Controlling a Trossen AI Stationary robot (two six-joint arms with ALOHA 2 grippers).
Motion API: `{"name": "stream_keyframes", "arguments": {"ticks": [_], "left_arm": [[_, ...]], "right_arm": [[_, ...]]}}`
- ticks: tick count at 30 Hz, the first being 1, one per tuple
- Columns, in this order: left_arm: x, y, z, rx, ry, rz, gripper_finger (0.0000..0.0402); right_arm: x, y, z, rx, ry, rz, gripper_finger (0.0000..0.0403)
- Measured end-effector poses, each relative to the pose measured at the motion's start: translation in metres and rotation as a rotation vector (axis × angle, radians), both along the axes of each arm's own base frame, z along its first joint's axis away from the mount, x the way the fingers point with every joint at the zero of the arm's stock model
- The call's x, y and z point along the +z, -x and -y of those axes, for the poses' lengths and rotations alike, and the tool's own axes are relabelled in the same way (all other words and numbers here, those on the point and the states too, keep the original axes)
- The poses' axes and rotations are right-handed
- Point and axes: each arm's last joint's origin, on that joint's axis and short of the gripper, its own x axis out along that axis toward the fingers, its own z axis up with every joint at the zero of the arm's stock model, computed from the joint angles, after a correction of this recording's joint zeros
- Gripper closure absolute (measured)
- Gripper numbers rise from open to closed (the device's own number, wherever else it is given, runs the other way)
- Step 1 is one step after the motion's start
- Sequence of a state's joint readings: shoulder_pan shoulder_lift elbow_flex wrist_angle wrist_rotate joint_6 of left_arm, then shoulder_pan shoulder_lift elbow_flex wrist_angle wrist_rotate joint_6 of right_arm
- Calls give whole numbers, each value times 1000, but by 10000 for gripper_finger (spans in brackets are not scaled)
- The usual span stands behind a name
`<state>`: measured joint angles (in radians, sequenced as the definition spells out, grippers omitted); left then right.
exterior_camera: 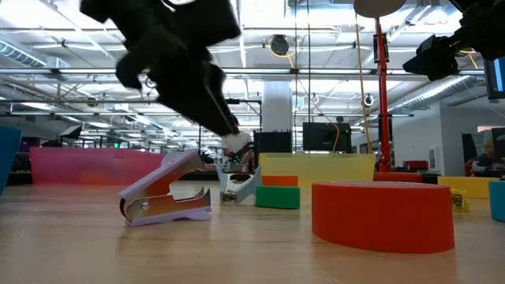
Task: Pick and place Stapler, Stapler remover, tape
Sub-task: Put the left green stapler into the pink bin
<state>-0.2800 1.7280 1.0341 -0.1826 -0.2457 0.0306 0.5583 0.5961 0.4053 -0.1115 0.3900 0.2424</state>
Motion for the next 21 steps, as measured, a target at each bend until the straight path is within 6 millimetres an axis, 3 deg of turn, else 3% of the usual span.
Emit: {"name": "stream_keyframes", "arguments": {"ticks": [6,12,21], "left_arm": [[-11,-38,9,-56,-85,-122,241],[0,-66,12,-53,-65,-152,228],[4,-71,21,-138,65,-188,196]], "right_arm": [[3,-1,-1,0,-17,28,58],[2,-1,-1,0,-12,20,58],[2,-1,-1,1,-9,20,59]]}}
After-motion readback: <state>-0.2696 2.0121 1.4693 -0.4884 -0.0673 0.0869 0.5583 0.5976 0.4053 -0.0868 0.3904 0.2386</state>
